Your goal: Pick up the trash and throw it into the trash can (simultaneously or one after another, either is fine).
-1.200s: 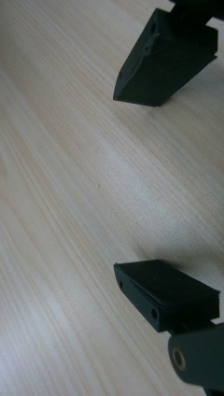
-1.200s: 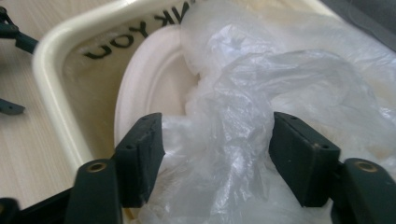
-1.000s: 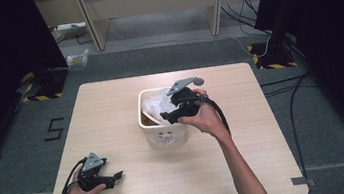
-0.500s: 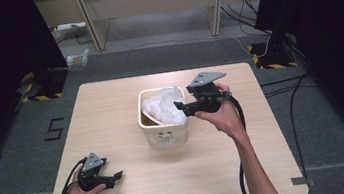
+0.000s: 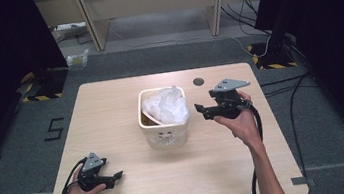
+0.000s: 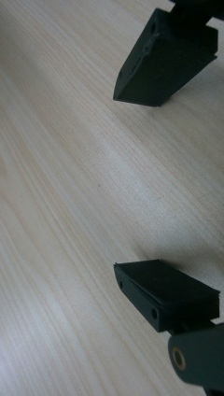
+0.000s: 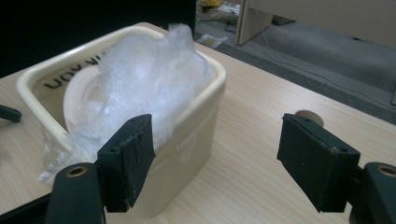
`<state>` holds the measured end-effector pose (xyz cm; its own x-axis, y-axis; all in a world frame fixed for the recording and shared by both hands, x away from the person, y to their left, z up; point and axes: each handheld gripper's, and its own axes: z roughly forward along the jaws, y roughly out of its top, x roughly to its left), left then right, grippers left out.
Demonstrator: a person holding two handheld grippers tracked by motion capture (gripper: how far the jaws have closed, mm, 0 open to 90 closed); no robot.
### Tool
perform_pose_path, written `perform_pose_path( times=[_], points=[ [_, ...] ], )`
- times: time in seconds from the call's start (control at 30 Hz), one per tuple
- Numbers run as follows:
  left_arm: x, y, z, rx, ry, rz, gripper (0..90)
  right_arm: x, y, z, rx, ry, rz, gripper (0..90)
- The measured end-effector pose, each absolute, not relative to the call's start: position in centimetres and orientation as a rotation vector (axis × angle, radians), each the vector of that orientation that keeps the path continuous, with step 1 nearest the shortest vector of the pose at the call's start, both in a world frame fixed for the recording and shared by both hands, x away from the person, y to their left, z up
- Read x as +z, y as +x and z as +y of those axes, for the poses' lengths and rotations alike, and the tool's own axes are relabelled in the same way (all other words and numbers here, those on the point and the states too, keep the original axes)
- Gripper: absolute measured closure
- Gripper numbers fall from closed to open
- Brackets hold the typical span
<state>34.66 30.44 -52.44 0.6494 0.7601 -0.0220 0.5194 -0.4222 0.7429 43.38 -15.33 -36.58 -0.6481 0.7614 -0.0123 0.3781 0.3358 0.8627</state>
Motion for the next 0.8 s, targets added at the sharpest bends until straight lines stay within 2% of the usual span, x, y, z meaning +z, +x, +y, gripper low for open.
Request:
perform_pose_path(
  times=[0.43, 0.8],
  points=[
    [-52.4, 34.7, 30.4, 0.412, 2.121, 0.989, 13.7, -40.6, 41.5, -18.5, 1.155, 1.089, 2.154, 24.0],
    [-52.4, 34.7, 30.4, 0.413, 2.120, 0.990, 13.7, -42.6, 40.8, -18.9, 1.095, 1.115, 2.147, 22.8]
  ],
)
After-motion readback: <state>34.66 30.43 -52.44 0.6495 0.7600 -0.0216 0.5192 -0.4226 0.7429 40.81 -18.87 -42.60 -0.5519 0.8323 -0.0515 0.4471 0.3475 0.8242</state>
